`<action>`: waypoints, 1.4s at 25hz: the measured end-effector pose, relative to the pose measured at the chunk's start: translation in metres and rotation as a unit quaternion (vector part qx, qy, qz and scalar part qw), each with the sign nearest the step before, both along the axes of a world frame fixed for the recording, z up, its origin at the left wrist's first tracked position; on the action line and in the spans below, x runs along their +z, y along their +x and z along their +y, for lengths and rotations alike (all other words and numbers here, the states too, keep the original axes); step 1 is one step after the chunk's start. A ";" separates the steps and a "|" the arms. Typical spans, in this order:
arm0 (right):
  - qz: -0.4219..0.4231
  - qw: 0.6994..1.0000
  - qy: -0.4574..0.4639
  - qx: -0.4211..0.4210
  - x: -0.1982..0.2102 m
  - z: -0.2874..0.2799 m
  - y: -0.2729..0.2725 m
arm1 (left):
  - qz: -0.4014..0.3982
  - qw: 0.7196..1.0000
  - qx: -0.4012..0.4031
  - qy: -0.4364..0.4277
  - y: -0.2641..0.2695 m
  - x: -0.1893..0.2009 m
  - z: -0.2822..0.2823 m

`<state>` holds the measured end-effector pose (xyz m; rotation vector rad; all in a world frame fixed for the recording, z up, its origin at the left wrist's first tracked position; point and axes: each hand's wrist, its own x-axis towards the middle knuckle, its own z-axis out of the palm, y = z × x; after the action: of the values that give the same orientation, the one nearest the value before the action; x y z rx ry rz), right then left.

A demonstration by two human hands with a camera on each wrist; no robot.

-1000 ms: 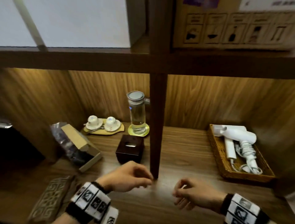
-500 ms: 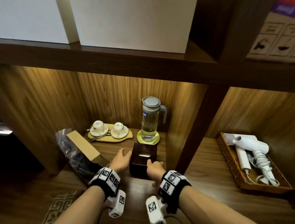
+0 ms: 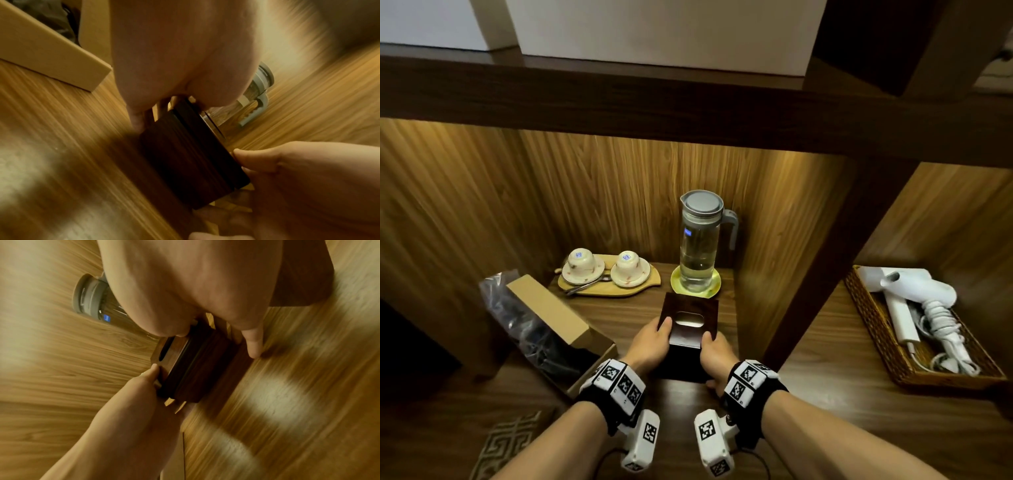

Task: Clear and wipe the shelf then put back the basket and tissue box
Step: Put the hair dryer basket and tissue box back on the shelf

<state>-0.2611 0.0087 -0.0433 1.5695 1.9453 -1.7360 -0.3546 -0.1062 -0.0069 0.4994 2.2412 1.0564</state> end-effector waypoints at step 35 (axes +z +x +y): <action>0.049 0.983 -0.061 -0.166 0.070 0.262 0.209 | -0.067 0.998 0.004 0.015 0.190 -0.017 0.299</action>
<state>-0.0524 0.2709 0.0272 1.8828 1.6509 -2.0468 -0.1647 0.1929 -0.0244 0.4186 2.1143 1.0958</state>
